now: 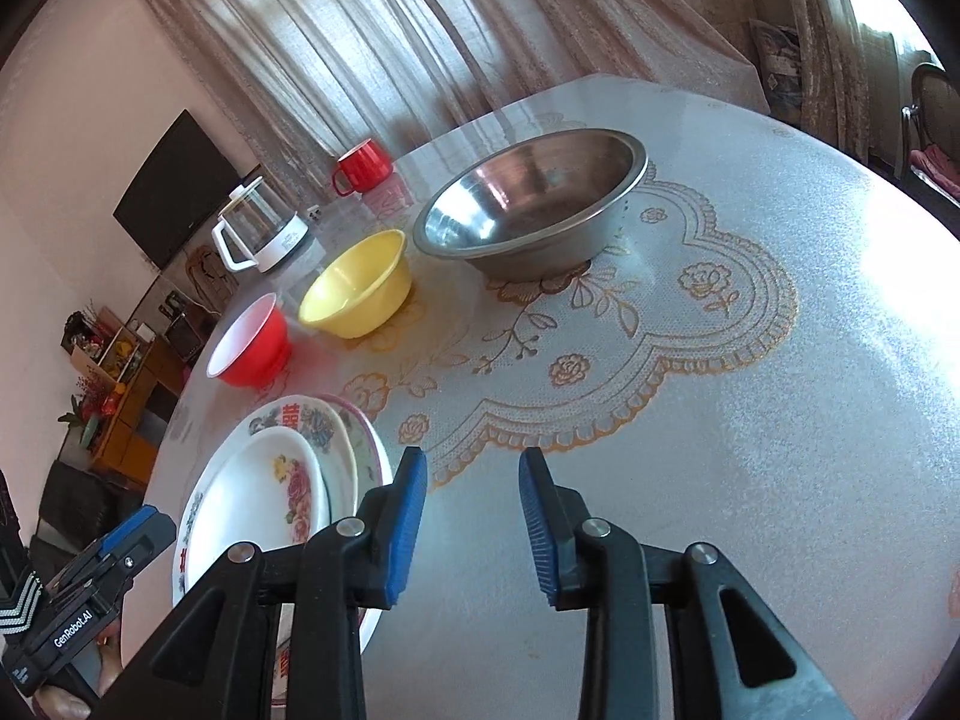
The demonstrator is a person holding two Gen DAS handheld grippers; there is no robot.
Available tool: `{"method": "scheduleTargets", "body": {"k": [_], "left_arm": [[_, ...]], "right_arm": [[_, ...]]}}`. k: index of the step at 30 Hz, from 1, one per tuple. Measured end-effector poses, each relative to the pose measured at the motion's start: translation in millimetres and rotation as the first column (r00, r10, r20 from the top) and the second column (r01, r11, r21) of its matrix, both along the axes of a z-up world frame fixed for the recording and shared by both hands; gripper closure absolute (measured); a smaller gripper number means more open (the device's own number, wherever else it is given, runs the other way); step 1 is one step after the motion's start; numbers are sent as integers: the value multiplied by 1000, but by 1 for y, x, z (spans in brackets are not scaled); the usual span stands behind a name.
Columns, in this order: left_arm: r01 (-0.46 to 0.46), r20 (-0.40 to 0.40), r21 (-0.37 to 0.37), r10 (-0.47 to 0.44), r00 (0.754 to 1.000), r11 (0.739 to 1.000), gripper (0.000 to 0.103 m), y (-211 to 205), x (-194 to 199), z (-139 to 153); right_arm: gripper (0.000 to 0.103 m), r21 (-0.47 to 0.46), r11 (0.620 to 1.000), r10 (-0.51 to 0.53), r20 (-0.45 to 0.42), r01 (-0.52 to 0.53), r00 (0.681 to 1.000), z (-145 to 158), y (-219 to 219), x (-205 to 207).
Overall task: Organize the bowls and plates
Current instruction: 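Move both grippers toward the rim of the steel bowl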
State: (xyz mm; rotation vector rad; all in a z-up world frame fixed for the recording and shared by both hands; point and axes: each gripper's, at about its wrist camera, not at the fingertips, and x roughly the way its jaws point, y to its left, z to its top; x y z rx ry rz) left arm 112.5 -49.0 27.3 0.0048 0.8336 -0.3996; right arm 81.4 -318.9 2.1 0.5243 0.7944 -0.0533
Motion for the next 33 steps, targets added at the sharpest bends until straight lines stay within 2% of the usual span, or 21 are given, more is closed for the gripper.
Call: {"method": "scheduleTargets", "body": {"k": [3,7,10,14,17,21,25,30,33], "left_arm": [[26,-30,-22,-26,999,999,47,-6,5,-1],[65,6,-39,-65,998,997,39,-18,7,7],[83,8,-66,-83,997,994,28,-29,16,13],[104,-29,-119,-108,994,987,27,-47,36,19],[108,-96,-143,-123,988,984,27,-62,54,19],[118,-141,-152,-140,980,981,27,-86,71,16],[136,-158,-160,-162,974,978,18,-109,83,14],[156,-195,-164,-187,963,974,18,-123,89,7],[147,-192,-145,-173,966,978,18,-127,93,6]], "right_arm": [[72,8,999,-41,17,41,999,4,-13,0],[72,-4,997,-78,25,78,997,6,-29,2],[72,7,995,-101,29,101,994,8,-41,5],[72,31,992,-120,26,120,992,14,-58,17],[67,53,988,-146,53,143,988,22,-72,25],[67,40,985,-168,76,165,983,31,-86,42],[67,29,986,-163,75,161,984,33,-96,61],[67,39,984,-174,71,171,982,31,-109,88],[67,66,982,-181,63,176,982,26,-116,102]]}}
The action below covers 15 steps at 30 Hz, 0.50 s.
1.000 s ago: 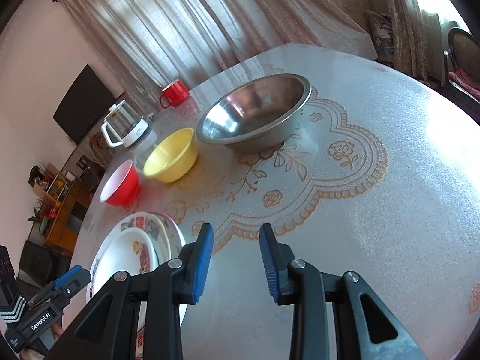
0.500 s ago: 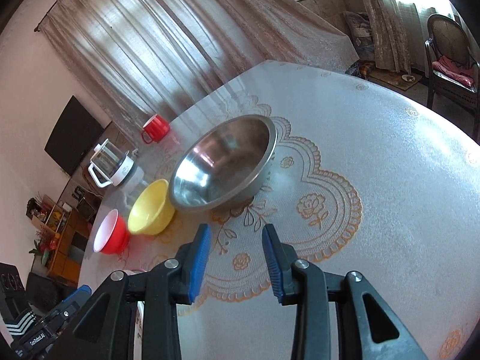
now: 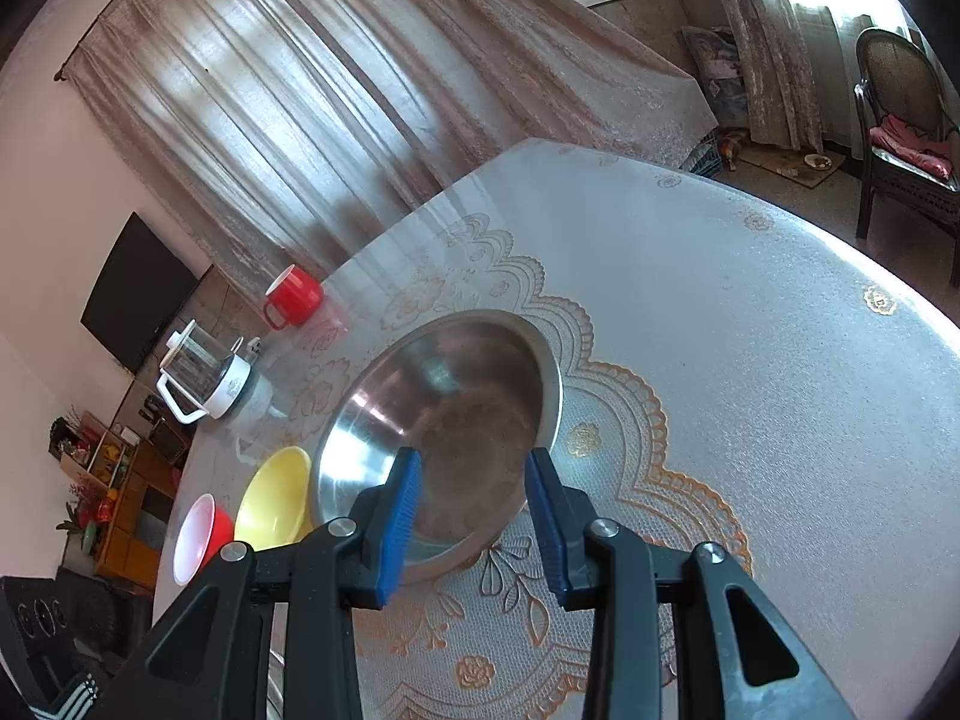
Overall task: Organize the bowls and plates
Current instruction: 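Move both grippers toward the rim of the steel bowl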
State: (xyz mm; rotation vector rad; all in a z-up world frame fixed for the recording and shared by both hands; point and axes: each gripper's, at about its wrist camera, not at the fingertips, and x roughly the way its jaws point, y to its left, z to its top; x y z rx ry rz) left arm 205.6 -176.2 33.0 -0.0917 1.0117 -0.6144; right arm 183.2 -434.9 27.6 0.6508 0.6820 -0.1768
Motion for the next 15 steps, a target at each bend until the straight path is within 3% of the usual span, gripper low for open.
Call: {"method": "scheduleTargets", "body": {"k": [5,15], "left_arm": [[-12,23,2,12,1000,1000,21,-7,8,0],[-14,-30,-26,14,999,1000,31,-24,31,-7]], "right_arm": [[67,45,999,-13,-18,14,1000,-9,-12,18],[67,44,999,26,-29,-24,999,-10,-18,36]]}}
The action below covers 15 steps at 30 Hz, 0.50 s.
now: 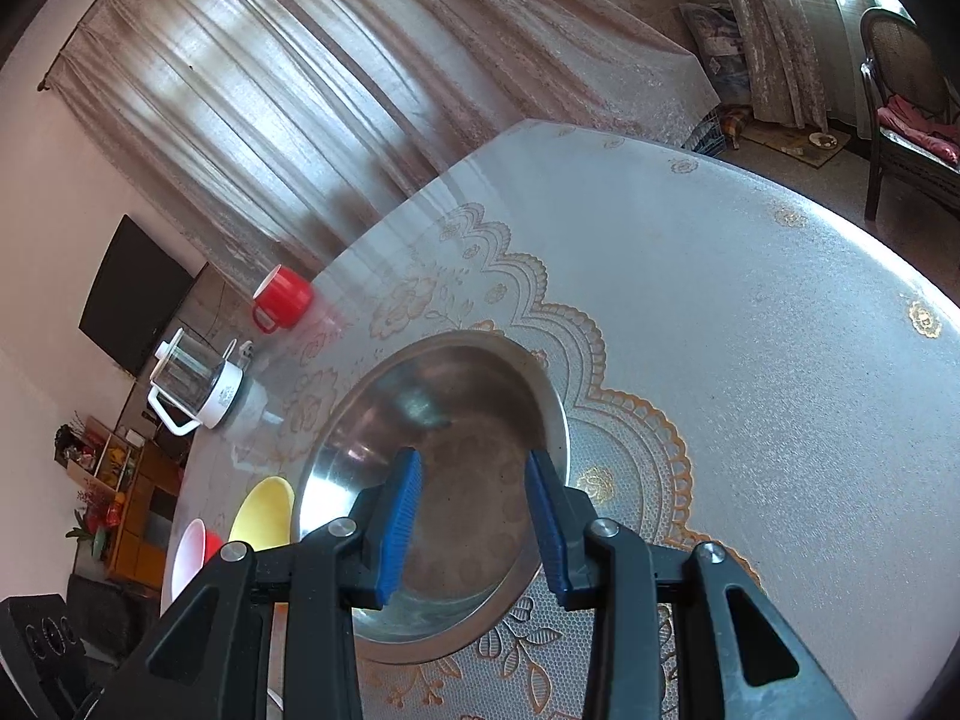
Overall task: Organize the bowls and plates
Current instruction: 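Move both grippers toward the rim of the steel bowl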
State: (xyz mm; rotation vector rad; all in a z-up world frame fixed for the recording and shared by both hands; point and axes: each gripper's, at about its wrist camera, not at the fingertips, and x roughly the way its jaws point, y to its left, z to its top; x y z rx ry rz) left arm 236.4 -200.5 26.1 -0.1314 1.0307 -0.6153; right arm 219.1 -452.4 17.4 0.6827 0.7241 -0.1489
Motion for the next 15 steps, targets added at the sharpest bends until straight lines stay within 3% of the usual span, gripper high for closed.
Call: {"method": "scheduleTargets", "body": {"k": [3,7,10,15], "left_arm": [[-19,-17,-22,18,1000,1000,32,-7,9,-3],[-1,-18,6,1,1000,1000,58,-25,19,-9],[-7,-52,-4,7,999,1000,59,-31,24,-15],[-51,-39,4,51,998,999,59,-33,33,-18]], "right_arm": [[67,-8,1000,13,-8,-13,1000,-1,1,5],[68,-15,999,33,-13,-33,999,-6,3,7],[68,-21,999,42,-19,-42,999,-4,3,6],[66,-71,997,-7,15,8,1000,12,-6,-4]]}}
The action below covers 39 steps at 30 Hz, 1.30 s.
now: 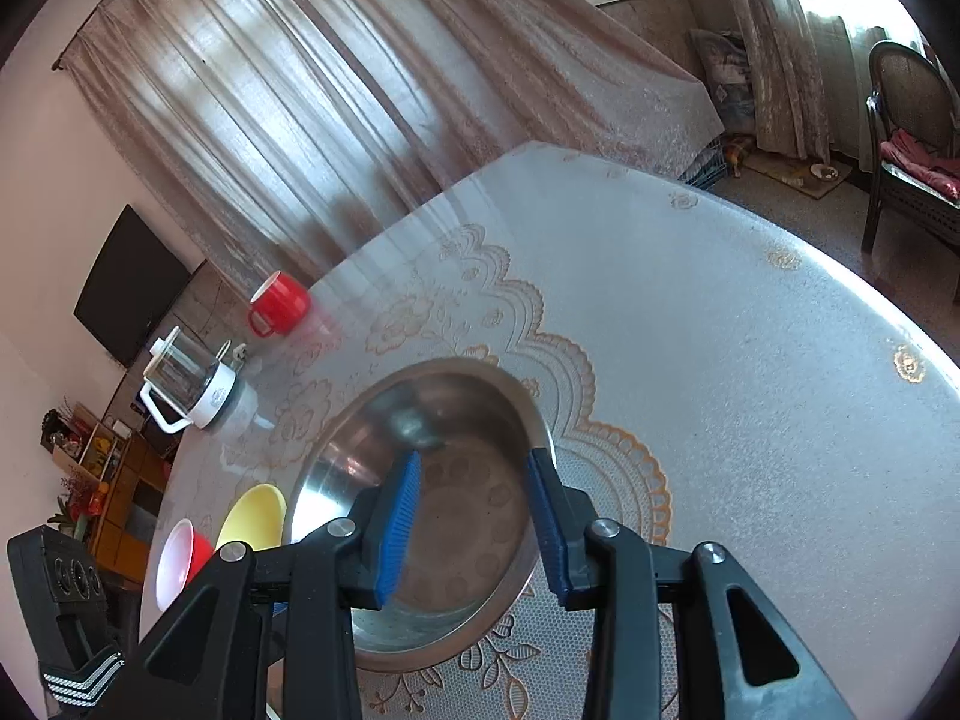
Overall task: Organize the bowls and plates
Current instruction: 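Move both grippers toward the rim of the steel bowl, then close both grippers on the steel bowl rim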
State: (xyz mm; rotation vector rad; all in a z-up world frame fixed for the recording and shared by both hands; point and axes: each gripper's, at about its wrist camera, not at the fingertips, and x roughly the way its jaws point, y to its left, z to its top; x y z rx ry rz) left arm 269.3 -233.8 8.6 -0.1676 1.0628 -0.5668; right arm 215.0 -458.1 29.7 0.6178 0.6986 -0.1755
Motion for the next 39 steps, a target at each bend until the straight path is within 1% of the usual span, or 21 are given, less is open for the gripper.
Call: {"method": "scheduleTargets", "body": {"k": [3,4,5,6,7,8,10,11,13,16,19,22,24,26,30,31,34,36,39], "left_arm": [[-8,-11,10,8,1000,1000,59,-8,7,-6],[-8,-17,19,8,1000,1000,62,-10,8,-9],[-4,-28,26,4,1000,1000,70,-13,9,-12],[4,-39,11,-3,999,1000,72,-15,9,-13],[11,-50,0,-11,999,1000,75,-16,9,-13],[11,-51,1,-11,999,1000,75,-17,8,-12],[23,-41,1,-23,999,1000,75,-18,5,-10],[31,-36,-2,-31,999,1000,76,-18,3,-9],[42,-24,1,-42,999,999,76,-17,-3,-7],[60,-31,2,-60,998,998,75,-15,-11,-6],[64,-30,3,-64,997,998,75,-9,-19,-5],[78,-25,27,-78,997,997,75,-6,-30,-5],[92,-13,29,-92,996,995,75,-2,-41,-4],[109,6,46,-110,994,993,73,0,-52,-4],[143,1,51,-143,990,988,68,3,-68,-6],[148,6,53,-149,989,987,65,4,-73,-6],[144,30,82,-147,989,986,61,7,-83,-7],[138,35,76,-141,989,988,60,9,-85,-8],[115,41,81,-118,992,990,56,12,-81,-6]], "right_arm": [[65,32,999,1,-36,0,999,-9,-5,7],[65,3,1000,-15,-26,15,1000,-9,-5,8],[64,-4,1000,-16,-43,15,999,-12,-5,11],[65,-1,1000,-15,-59,15,998,-15,-6,13],[67,6,1000,-11,-73,11,997,-18,-6,15],[73,7,1000,-10,-86,11,996,-21,-6,16],[80,6,1000,-3,-97,4,995,-27,-5,16],[86,-1,1000,-8,-102,8,995,-28,-6,14],[91,0,1000,-14,-109,14,994,-31,-8,9],[91,29,1000,-7,-110,10,994,-31,-10,-3],[91,34,999,5,-112,-1,994,-28,-8,-16],[91,35,999,28,-114,-24,993,-28,-1,-31],[91,44,999,32,-116,-28,993,-26,2,-43],[90,55,998,41,-114,-35,993,-24,6,-56],[90,63,996,66,-112,-59,992,-23,12,-79],[90,68,996,71,-111,-63,991,-22,14,-84],[90,93,992,97,-98,-88,991,-20,18,-97],[89,92,989,126,-91,-117,988,-19,22,-104],[85,100,984,158,-97,-149,983,-21,24,-110]]}}
